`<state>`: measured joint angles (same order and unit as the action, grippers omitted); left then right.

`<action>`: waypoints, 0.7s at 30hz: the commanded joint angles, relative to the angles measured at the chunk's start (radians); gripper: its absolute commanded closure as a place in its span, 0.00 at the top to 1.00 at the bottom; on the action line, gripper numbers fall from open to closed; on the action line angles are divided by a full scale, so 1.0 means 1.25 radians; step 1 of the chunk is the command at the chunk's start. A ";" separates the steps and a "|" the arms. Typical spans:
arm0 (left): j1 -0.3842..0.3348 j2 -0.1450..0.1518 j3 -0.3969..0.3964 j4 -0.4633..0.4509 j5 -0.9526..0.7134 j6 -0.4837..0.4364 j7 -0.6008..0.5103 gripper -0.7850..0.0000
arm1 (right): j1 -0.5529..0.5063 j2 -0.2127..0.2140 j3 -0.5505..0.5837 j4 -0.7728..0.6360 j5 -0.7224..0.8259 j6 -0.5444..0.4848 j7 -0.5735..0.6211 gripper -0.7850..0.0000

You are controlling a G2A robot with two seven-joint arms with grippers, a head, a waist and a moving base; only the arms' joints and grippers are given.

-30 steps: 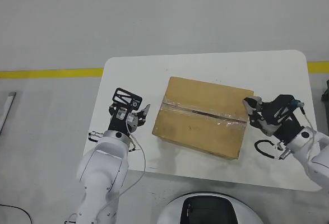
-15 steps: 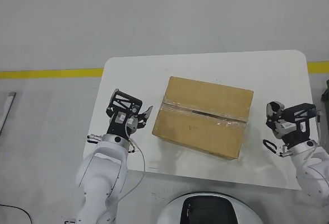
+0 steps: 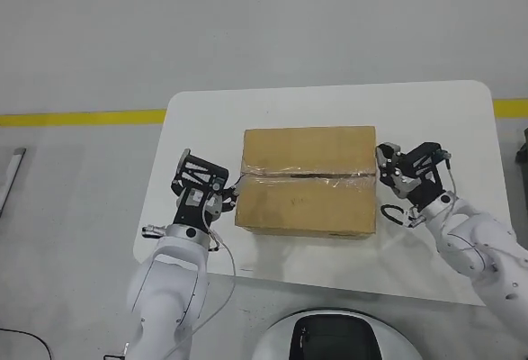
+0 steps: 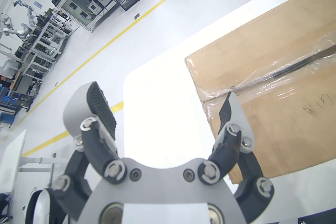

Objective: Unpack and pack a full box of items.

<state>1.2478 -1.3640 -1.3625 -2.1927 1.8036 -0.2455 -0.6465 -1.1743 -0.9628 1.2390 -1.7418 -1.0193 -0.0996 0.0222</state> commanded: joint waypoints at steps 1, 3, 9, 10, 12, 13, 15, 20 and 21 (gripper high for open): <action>0.002 0.000 -0.002 -0.003 0.001 0.002 -0.001 1.00 | 0.003 -0.002 0.004 -0.016 -0.011 0.017 0.002 0.00; 0.005 0.001 -0.006 -0.005 0.003 0.006 -0.001 1.00 | -0.015 -0.001 0.023 -0.050 -0.053 0.051 -0.007 0.00; 0.013 0.001 -0.018 -0.009 0.004 0.041 0.005 1.00 | -0.192 0.014 0.161 -0.222 -0.152 0.112 -0.043 0.00; 0.013 0.000 -0.018 -0.010 0.001 0.045 0.007 1.00 | -0.230 0.017 0.194 -0.246 -0.162 0.107 -0.042 0.00; 0.012 0.001 -0.019 -0.014 0.000 0.043 0.011 1.00 | -0.307 0.021 0.264 -0.288 -0.164 0.104 -0.041 0.00; 0.012 0.001 -0.019 -0.015 -0.001 0.041 0.013 1.00 | -0.345 0.022 0.299 -0.306 -0.156 0.103 -0.043 0.00; 0.012 0.001 -0.019 -0.015 -0.001 0.041 0.013 1.00 | -0.420 0.021 0.366 -0.337 -0.131 0.099 -0.050 0.02; 0.012 0.001 -0.019 -0.015 -0.001 0.041 0.013 1.00 | -0.585 0.013 0.501 -0.393 -0.036 0.068 -0.013 0.20; 0.012 0.001 -0.019 -0.015 -0.001 0.041 0.013 1.00 | -0.609 0.010 0.526 -0.397 -0.013 0.073 0.000 0.24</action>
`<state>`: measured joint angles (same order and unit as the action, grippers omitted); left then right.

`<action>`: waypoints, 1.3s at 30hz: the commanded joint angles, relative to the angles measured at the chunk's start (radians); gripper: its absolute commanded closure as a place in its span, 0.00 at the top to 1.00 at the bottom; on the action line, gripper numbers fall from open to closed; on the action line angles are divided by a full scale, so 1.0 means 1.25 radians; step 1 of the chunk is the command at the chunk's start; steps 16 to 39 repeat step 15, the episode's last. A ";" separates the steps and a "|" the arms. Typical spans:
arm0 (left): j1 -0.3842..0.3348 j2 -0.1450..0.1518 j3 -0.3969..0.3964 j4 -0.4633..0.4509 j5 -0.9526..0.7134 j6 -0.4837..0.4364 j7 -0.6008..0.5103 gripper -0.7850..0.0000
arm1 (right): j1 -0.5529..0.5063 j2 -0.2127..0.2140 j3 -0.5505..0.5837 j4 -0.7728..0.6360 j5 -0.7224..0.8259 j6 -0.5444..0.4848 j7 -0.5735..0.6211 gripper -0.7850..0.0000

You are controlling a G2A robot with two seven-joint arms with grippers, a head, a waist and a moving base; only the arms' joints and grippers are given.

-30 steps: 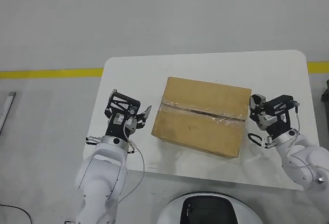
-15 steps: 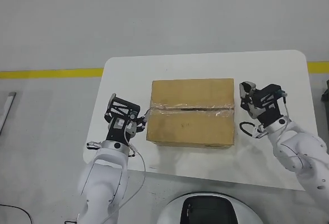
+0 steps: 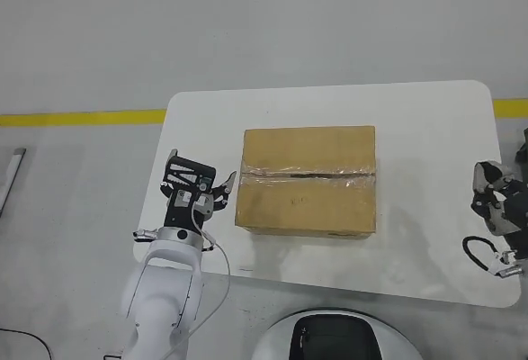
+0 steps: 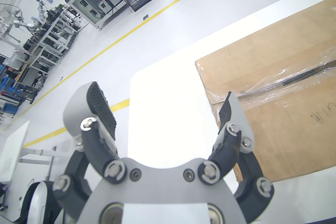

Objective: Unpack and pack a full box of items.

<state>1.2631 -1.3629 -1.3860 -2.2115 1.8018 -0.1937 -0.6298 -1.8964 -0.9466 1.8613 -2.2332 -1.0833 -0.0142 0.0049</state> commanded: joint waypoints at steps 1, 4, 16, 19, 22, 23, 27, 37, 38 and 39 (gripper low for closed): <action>0.000 0.000 0.000 0.000 0.000 0.000 0.000 1.00 | -0.053 -0.005 0.046 -0.015 0.055 0.005 0.030 0.35; 0.000 0.000 0.000 0.000 0.000 0.000 0.000 1.00 | -0.099 -0.011 0.090 -0.042 0.105 0.030 0.116 1.00; 0.000 0.000 0.000 0.000 0.000 0.000 0.000 1.00 | -0.101 -0.012 0.093 -0.046 0.111 0.031 0.122 0.97; 0.000 0.000 0.000 0.000 0.000 0.000 0.000 1.00 | -0.101 -0.012 0.093 -0.046 0.111 0.031 0.122 0.97; 0.000 0.000 0.000 0.000 0.000 0.000 0.000 1.00 | -0.101 -0.012 0.093 -0.046 0.111 0.031 0.122 0.97; 0.000 0.000 0.000 0.000 0.000 0.000 0.000 1.00 | -0.101 -0.012 0.093 -0.046 0.111 0.031 0.122 0.97; 0.000 0.000 0.000 0.000 0.000 0.000 0.000 1.00 | -0.101 -0.012 0.093 -0.046 0.111 0.031 0.122 0.97; 0.000 0.000 0.000 0.000 0.000 0.000 0.000 1.00 | -0.101 -0.012 0.093 -0.046 0.111 0.031 0.122 0.97; 0.000 0.000 0.000 0.000 0.000 0.000 0.000 1.00 | -0.101 -0.012 0.093 -0.046 0.111 0.031 0.122 0.97; 0.000 0.000 0.000 0.000 0.000 0.000 0.000 1.00 | -0.101 -0.012 0.093 -0.046 0.111 0.031 0.122 0.97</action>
